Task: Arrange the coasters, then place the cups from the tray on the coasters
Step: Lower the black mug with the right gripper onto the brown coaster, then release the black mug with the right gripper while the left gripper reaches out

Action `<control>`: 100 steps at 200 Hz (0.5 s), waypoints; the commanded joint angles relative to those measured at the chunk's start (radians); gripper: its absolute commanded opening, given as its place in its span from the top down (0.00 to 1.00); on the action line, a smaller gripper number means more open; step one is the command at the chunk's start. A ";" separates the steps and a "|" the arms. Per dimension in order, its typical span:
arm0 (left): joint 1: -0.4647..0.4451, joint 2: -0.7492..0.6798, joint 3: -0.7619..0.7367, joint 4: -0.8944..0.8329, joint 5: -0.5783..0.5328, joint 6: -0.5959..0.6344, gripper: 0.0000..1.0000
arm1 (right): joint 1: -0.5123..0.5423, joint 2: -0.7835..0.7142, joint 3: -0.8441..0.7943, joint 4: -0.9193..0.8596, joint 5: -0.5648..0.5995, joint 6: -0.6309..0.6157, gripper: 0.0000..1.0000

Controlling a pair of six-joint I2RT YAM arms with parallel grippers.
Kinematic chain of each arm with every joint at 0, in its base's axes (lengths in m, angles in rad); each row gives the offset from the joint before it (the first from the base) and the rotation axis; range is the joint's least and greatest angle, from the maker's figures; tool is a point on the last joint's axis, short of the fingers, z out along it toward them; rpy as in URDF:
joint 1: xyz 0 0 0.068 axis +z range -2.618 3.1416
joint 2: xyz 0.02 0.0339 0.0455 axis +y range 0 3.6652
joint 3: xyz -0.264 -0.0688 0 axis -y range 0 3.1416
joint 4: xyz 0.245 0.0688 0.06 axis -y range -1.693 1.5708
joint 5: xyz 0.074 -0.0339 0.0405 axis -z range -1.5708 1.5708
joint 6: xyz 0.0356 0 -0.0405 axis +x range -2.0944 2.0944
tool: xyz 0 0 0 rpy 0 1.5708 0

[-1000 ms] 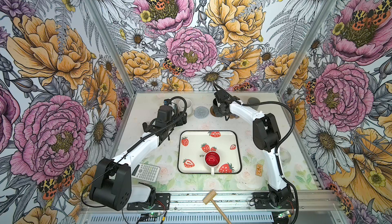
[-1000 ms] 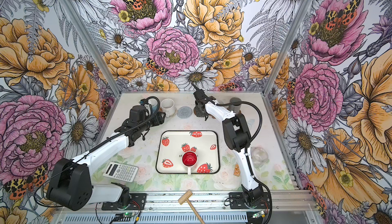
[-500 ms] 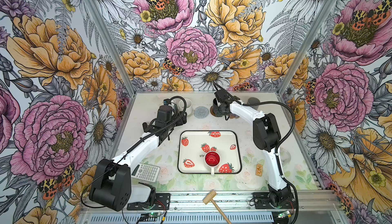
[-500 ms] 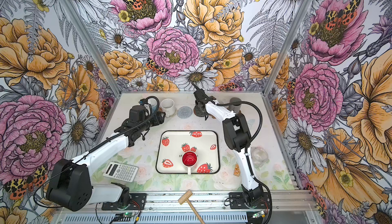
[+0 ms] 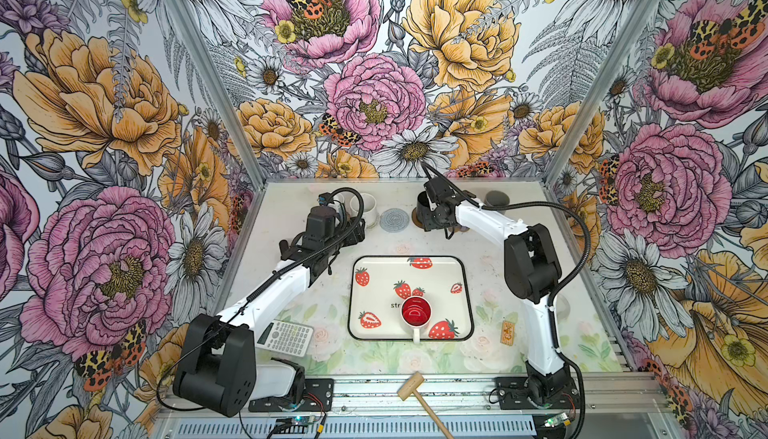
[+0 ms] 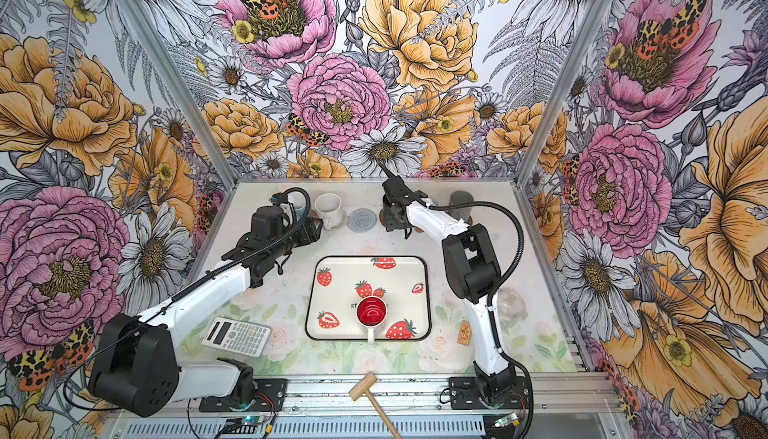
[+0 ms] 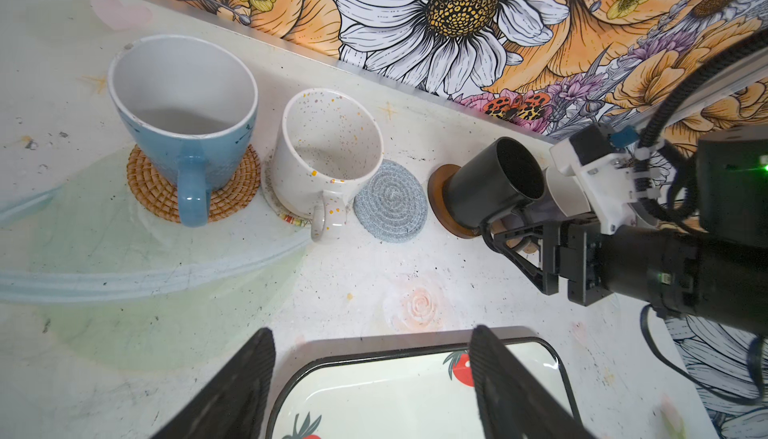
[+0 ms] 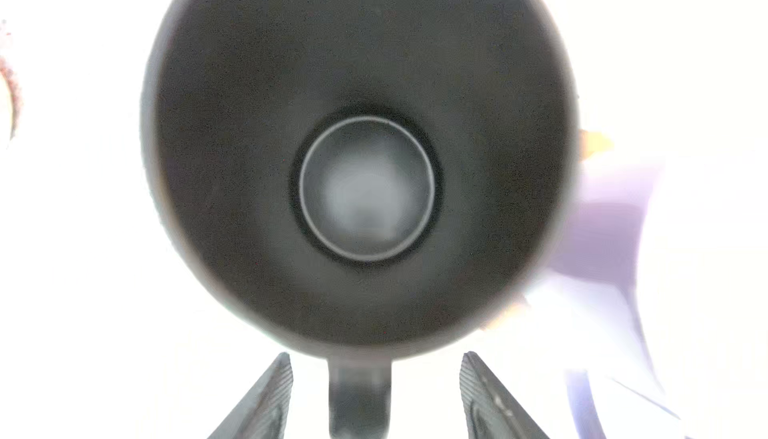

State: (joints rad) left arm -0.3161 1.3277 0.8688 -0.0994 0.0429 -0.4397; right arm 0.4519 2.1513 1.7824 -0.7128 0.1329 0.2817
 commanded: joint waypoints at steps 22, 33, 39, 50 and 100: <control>0.011 -0.040 -0.015 0.005 -0.012 -0.007 0.25 | 0.031 -0.183 -0.100 0.024 -0.010 0.011 0.29; 0.012 -0.048 -0.016 -0.001 -0.020 -0.008 0.25 | 0.038 -0.224 -0.132 0.026 -0.004 0.017 0.28; 0.012 -0.051 -0.018 -0.003 -0.021 -0.008 0.25 | 0.042 -0.247 -0.150 0.028 0.005 0.024 0.28; 0.011 -0.059 -0.021 -0.005 -0.023 -0.007 0.25 | 0.053 -0.289 -0.181 0.035 0.030 0.040 0.28; 0.002 -0.097 -0.021 -0.036 -0.048 -0.009 0.25 | 0.150 -0.479 -0.261 0.121 0.197 0.097 0.28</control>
State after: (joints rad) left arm -0.3157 1.2728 0.8562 -0.1104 0.0330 -0.4400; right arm 0.5499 1.7630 1.5238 -0.6624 0.2115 0.3408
